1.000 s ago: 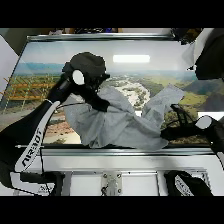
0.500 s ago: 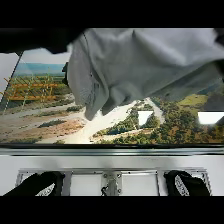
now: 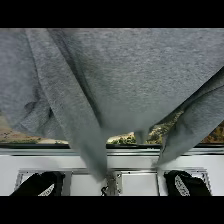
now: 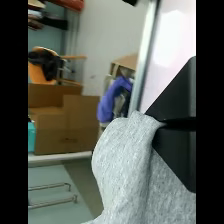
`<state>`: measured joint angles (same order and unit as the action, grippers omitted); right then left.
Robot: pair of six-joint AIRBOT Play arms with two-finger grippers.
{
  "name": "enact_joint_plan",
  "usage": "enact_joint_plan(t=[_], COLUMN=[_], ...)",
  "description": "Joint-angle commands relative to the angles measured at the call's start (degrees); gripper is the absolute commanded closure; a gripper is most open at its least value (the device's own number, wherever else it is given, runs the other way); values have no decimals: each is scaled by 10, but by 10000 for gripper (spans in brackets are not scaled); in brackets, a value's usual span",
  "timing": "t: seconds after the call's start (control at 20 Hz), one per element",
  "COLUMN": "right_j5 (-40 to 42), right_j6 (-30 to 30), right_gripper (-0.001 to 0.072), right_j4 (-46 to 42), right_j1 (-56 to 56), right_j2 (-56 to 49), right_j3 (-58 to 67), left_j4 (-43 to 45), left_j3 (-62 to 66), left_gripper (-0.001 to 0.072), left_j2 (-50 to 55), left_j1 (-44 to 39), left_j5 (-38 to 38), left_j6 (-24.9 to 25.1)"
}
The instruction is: Fold the clothes and pants, and hang the long-sleeved shirts on hangers.
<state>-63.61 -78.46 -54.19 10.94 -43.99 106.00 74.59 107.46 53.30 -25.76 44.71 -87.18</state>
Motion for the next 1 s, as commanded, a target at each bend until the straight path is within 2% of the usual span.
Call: enact_joint_plan(t=[0.0, 0.15, 0.3, 0.4, 0.5, 0.55, 0.65, 0.75, 0.9, 0.95], right_j5=[-50, -83, -34, -13, -13, -12, 0, 20, 34, 32], right_j6=[-52, -54, -15, 37, 48, 48, 48, 47, 39, 39], right_gripper=[688, 688, 689, 689, 689, 689, 690, 690, 686, 659], right_j4=[0, -15, -83, -116, -195, -221, -250, -283, -290, -287], right_j1=[0, -4, -27, -51, -84, -97, -114, -124, -125, -125], right_j2=[-85, -210, -312, -344, -343, -331, -278, -193, -55, -18], right_j3=[6, 6, 6, 6, 3, -12, -104, -267, -542, -612], left_j4=[130, 123, 106, 51, 27, 38, 70, 106, 107, 107], left_j3=[43, 79, 109, 101, 61, 19, -116, -303, -576, -644], left_gripper=[693, 693, 693, 693, 694, 695, 695, 694, 693, 693], left_j2=[107, 234, 333, 349, 328, 304, 234, 142, 30, 7], left_j1=[6, 49, 93, 114, 120, 117, 93, 57, 0, -24], left_j5=[62, 94, 71, 62, 89, 108, 99, 57, 14, 11], left_j6=[-61, -64, -78, -77, -61, -44, -35, -35, -37, -37])
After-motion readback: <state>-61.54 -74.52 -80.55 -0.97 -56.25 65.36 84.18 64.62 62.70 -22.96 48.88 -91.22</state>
